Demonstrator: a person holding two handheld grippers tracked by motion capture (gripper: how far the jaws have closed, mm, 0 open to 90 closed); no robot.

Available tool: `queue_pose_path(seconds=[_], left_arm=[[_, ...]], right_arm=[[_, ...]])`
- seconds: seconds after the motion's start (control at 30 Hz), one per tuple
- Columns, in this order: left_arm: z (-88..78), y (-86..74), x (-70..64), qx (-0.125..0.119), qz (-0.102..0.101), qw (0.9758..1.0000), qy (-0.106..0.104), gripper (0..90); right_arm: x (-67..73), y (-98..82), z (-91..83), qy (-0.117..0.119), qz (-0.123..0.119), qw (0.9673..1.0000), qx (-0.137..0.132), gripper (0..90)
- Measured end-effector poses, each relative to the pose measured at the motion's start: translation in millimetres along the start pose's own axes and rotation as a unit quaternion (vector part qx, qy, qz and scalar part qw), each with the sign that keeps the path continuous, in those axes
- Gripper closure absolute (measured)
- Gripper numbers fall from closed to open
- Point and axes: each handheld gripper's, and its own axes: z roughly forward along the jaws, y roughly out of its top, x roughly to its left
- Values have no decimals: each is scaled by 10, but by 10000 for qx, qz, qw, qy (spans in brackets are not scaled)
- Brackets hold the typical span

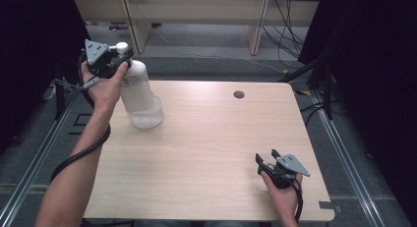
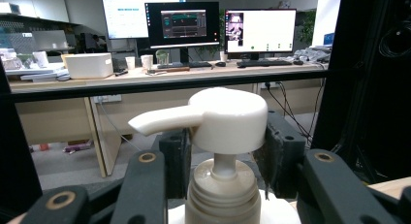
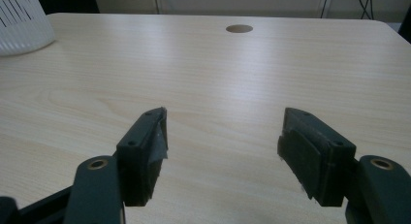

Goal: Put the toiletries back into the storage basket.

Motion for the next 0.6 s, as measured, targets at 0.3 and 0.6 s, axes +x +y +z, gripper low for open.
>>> queue_pose_path(seconds=[0.3, 0.6], left_arm=[[59, -60, 11, 64, 6, 10000, 11, 591], [92, -126, 17, 144, 14, 9999, 20, 591]], right_arm=[[-4, -2, 10, -108, -70, 9999, 5, 348], [-5, 0, -1, -100, -95, 9999, -21, 347]])
